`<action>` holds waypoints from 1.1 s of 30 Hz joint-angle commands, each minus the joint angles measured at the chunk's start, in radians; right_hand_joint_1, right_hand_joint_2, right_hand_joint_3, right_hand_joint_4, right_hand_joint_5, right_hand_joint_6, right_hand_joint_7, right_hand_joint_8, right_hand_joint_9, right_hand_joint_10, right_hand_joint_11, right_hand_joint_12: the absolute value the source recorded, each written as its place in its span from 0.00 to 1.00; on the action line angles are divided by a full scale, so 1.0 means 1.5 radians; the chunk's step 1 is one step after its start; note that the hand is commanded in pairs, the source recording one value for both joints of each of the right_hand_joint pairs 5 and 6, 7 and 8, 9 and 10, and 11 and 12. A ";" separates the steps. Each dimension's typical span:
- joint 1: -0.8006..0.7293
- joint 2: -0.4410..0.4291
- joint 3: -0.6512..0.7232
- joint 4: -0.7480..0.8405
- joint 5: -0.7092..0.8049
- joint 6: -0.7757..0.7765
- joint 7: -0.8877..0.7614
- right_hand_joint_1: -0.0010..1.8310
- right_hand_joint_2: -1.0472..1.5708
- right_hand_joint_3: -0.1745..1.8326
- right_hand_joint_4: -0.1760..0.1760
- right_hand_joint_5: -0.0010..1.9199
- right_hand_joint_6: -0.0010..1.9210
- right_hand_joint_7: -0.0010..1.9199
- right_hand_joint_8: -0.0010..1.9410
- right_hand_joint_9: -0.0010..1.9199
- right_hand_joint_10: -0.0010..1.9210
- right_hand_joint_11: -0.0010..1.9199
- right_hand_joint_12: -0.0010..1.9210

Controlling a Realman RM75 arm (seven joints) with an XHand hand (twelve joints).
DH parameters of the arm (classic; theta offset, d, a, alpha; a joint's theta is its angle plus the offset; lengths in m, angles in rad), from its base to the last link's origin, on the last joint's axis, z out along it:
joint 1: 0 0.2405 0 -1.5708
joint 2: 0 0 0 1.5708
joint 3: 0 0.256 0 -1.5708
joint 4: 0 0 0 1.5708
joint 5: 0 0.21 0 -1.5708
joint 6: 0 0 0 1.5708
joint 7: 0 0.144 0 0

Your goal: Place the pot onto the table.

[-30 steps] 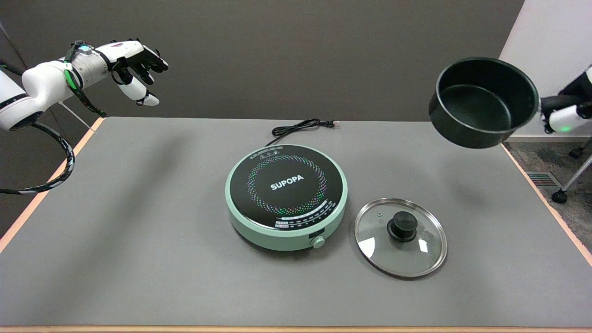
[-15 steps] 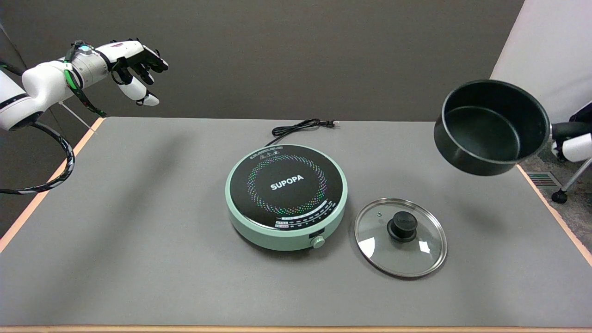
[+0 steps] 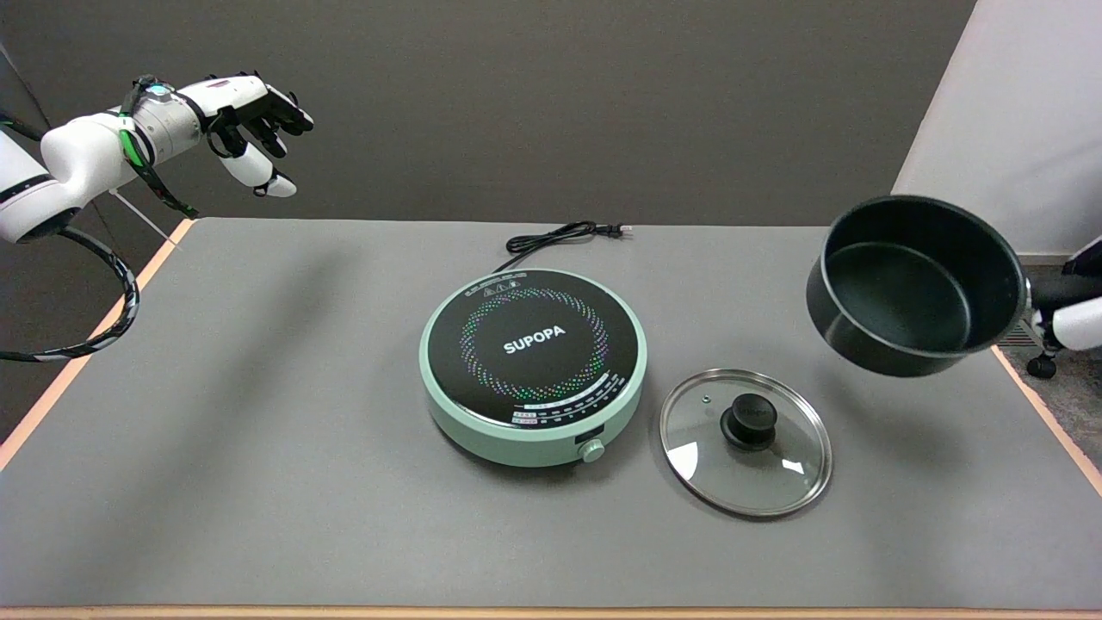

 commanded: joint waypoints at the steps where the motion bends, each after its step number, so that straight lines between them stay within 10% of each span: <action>1: -0.081 -0.069 0.012 0.021 0.021 0.013 -0.032 0.65 0.48 0.81 0.21 0.76 0.76 0.76 0.75 0.76 0.76 0.76 0.76; 33: -0.046 -0.034 -0.065 -0.034 -0.025 0.024 -0.072 0.66 0.46 0.84 0.21 0.76 0.76 0.76 0.75 0.76 0.76 0.76 0.76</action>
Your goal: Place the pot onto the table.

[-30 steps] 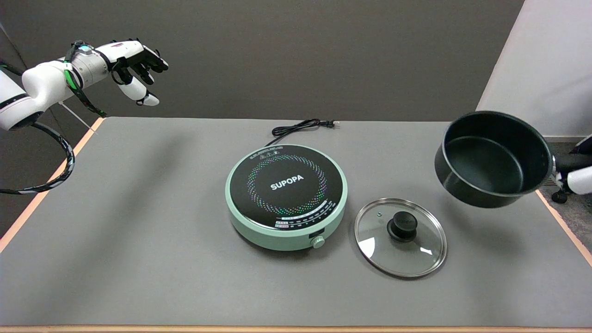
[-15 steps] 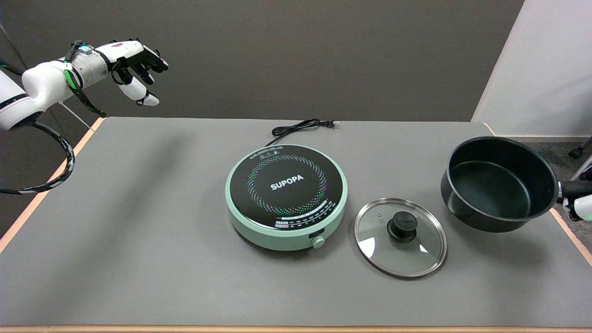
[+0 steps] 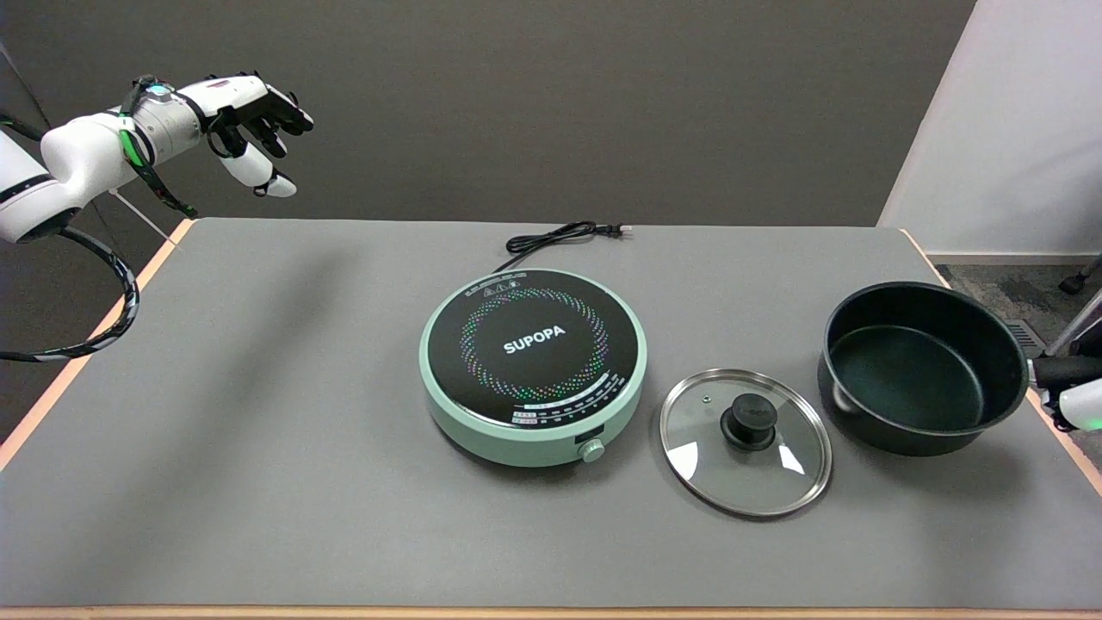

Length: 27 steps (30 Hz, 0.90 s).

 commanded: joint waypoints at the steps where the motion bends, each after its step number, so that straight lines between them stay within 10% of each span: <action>1: 0.017 0.018 -0.013 -0.022 -0.002 -0.020 -0.031 0.66 0.46 0.84 0.21 0.76 0.76 0.76 0.75 0.76 0.76 0.76 0.76; 20: 0.036 0.038 -0.027 -0.055 0.021 -0.027 -0.056 0.66 0.46 0.86 0.20 0.76 0.76 0.76 0.75 0.76 0.76 0.76 0.76; 24: 0.036 0.038 -0.027 -0.046 0.017 -0.031 -0.093 0.65 0.51 0.74 0.19 0.77 0.77 0.77 0.76 0.77 0.77 0.77 0.77; 27: 0.036 0.038 -0.027 -0.038 0.017 -0.043 -0.130 0.62 0.58 0.76 0.38 0.64 0.63 0.64 0.63 0.64 0.63 0.64 0.63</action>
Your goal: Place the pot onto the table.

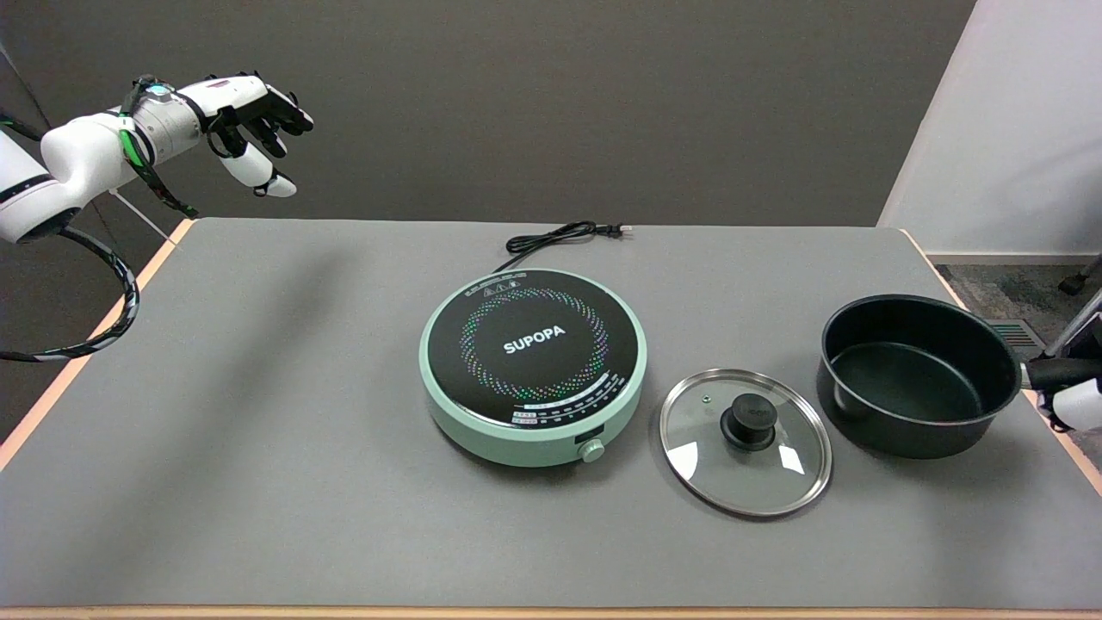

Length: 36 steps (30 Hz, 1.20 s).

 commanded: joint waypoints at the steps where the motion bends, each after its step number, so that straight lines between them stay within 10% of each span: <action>1: 0.009 0.009 -0.005 0.006 -0.002 -0.027 -0.095 0.61 0.53 0.86 0.44 0.61 0.61 0.61 0.60 0.61 0.61 0.61 0.61; 4: 0.009 0.009 -0.002 0.010 -0.002 -0.039 -0.111 0.61 0.31 1.00 0.61 0.54 0.54 0.54 0.53 0.54 0.54 0.54 0.54; 5: 0.010 0.009 -0.002 0.011 -0.002 -0.041 -0.114 0.61 0.26 1.00 0.87 0.50 0.50 0.50 0.50 0.50 0.50 0.50 0.50; 8: 0.010 0.010 -0.002 0.015 -0.002 -0.046 -0.122 0.65 0.02 1.00 1.00 0.14 0.14 0.14 0.14 0.14 0.14 0.14 0.14; 13: 0.012 0.011 -0.001 0.018 -0.002 -0.045 -0.130 0.70 0.00 0.75 0.82 0.04 0.04 0.04 0.04 0.04 0.04 0.04 0.04; 17: 0.012 0.011 0.003 0.024 -0.002 -0.040 -0.137 0.73 0.00 0.75 0.78 0.07 0.07 0.07 0.07 0.07 0.07 0.07 0.07; 21: 0.011 0.010 0.019 0.038 -0.002 -0.023 -0.137 0.72 0.00 0.76 0.35 0.15 0.15 0.15 0.15 0.15 0.15 0.15 0.15; 36: 0.007 0.011 0.153 0.120 0.001 0.008 -0.134 0.62 0.00 0.49 0.25 0.14 0.14 0.14 0.13 0.14 0.14 0.14 0.14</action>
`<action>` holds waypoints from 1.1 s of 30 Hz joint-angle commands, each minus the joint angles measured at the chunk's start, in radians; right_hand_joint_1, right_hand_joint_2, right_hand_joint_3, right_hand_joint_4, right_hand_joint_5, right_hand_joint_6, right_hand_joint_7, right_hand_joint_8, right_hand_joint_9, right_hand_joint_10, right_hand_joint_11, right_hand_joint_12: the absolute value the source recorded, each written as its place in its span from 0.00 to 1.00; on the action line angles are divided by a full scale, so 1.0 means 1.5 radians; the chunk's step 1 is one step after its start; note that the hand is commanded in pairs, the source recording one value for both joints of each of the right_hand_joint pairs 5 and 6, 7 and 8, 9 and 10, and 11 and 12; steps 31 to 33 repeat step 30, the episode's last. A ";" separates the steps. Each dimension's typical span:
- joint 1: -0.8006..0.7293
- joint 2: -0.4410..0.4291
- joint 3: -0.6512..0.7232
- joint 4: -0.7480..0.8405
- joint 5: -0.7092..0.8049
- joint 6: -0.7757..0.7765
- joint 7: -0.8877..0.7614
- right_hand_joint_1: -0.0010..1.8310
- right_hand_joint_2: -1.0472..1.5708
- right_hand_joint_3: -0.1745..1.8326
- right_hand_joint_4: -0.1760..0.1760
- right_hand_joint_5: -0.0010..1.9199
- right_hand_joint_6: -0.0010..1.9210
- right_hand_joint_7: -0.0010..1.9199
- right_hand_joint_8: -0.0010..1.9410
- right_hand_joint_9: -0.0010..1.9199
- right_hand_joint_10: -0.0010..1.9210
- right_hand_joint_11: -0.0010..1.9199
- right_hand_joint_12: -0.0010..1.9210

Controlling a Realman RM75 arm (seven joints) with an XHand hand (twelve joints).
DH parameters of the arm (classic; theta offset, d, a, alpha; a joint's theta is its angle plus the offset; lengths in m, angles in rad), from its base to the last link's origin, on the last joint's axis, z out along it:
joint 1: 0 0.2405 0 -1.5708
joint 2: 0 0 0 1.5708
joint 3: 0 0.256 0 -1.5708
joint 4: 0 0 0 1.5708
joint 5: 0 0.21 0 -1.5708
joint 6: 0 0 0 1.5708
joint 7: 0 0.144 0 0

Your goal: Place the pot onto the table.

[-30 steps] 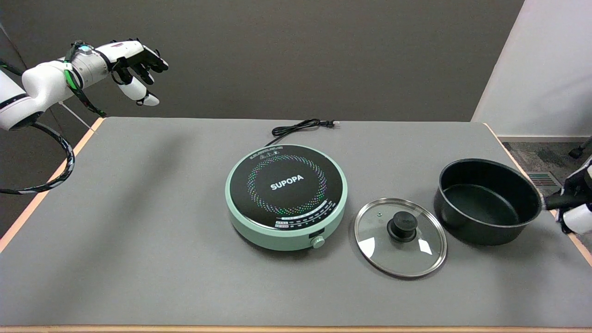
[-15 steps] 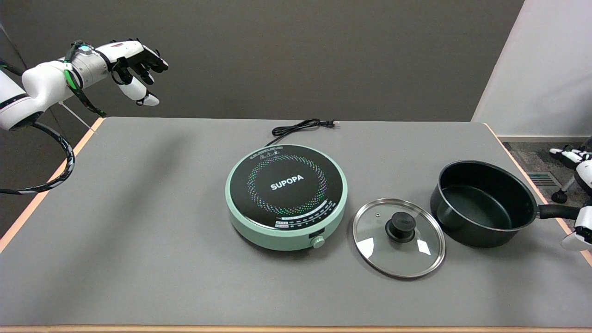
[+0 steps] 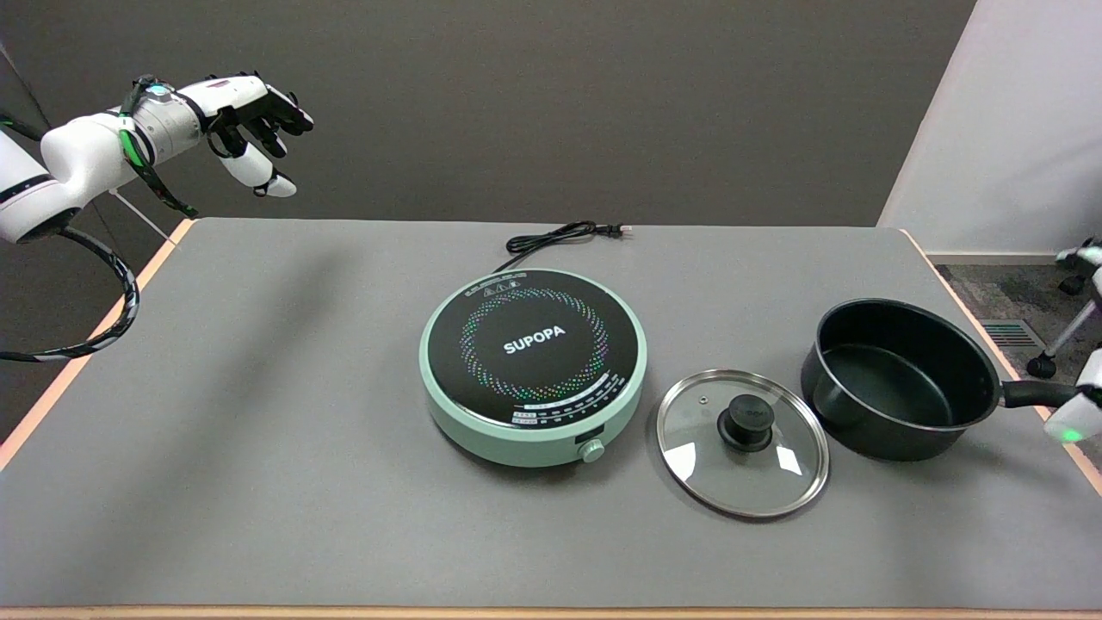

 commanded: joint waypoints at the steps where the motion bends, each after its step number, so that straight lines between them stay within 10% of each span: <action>1: -0.001 0.002 0.116 0.074 0.000 0.040 -0.007 0.61 0.00 0.48 0.26 0.13 0.13 0.13 0.13 0.13 0.13 0.13 0.13; 33: 0.050 0.046 -0.010 0.170 0.017 0.214 -0.010 0.63 0.00 0.48 0.38 0.07 0.07 0.07 0.07 0.07 0.07 0.07 0.07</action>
